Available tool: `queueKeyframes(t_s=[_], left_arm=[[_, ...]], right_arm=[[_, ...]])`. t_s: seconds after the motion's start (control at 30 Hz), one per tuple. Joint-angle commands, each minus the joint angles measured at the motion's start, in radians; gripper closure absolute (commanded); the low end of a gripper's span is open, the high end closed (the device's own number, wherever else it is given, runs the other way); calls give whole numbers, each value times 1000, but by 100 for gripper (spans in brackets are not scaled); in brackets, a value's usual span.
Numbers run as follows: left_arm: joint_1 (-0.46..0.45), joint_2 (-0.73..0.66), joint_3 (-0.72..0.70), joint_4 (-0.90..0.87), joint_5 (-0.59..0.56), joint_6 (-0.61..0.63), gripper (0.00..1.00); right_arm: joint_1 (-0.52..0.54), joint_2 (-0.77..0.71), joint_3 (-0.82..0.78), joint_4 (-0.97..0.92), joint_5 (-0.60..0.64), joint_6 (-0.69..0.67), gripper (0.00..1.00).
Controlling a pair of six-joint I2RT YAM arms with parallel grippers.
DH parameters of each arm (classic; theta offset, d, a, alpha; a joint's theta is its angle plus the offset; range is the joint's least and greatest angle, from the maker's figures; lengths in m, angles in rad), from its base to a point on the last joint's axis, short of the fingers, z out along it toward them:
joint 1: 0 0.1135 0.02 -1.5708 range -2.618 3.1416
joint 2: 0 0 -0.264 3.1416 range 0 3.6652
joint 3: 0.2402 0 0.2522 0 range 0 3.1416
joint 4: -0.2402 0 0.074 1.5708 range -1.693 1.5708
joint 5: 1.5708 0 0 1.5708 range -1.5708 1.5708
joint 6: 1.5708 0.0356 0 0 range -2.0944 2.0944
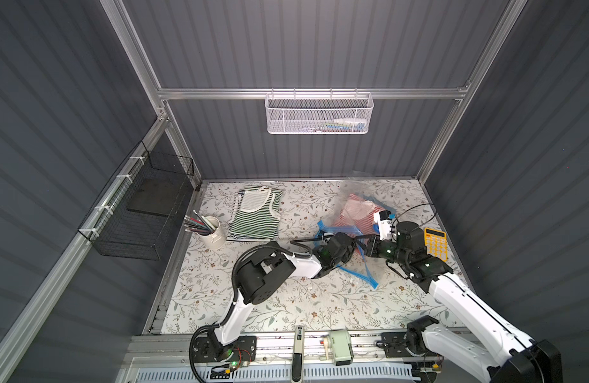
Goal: Take the tank top out of the vacuum bag
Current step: Take out the tank top from the vacuum bag.
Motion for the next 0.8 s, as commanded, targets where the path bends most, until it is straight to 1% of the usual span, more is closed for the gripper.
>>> queueKeyframes(t_s=[0.0,0.03,0.17,0.33,0.47,0.57,0.63,0.7,0.73,0.77], left_arm=[[-29,-132,-80,-8,-8,52,100],[-39,-162,-109,10,-10,53,100],[-77,-269,-203,-43,-29,61,100],[-95,-351,-327,-68,-65,62,100],[-97,-359,-386,-59,-81,41,100],[-103,-344,-403,-47,-85,14,100],[-106,-332,-405,-40,-88,6,90],[-109,-321,-405,-38,-97,-6,75],[-109,-314,-404,-36,-99,-12,69],[-111,-306,-405,-36,-101,-19,66]], right_arm=[[5,10,38,-24,25,-34,100],[5,13,40,-23,26,-37,100],[5,19,40,-24,29,-41,100],[5,19,33,-15,24,-36,100],[5,23,29,-5,13,-29,100],[6,22,28,-5,14,-28,100],[5,22,27,-5,13,-27,100],[5,22,27,-5,11,-27,100],[5,21,28,-6,11,-27,100],[4,22,28,-7,11,-27,100]])
